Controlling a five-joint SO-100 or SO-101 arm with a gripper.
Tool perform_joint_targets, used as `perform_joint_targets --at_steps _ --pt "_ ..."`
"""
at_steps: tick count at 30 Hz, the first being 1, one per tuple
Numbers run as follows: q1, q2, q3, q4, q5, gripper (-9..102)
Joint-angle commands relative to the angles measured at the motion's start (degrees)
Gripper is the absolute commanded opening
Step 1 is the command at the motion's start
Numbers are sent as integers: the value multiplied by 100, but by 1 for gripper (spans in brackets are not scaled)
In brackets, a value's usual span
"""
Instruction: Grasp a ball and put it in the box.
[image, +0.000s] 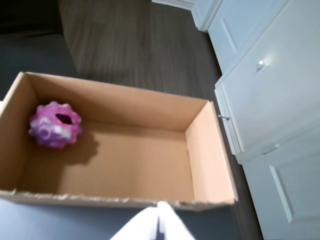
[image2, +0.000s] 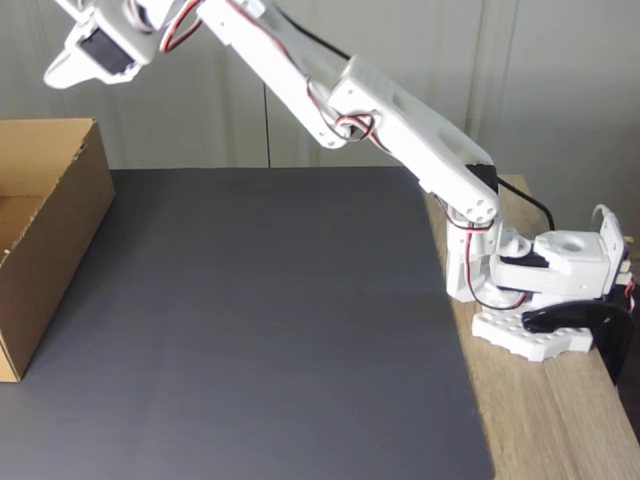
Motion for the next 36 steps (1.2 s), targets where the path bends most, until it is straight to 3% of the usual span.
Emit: perform_joint_targets --at_steps 1,9,16,28,36 --pt "18 598 -220 413 -9 0" --pt "229 1564 -141 1556 158 0" --pt "343 3138 1907 1441 431 0" --pt "-35 6609 8244 -1433 510 0" --pt "-299 8332 11558 -2663 519 0"
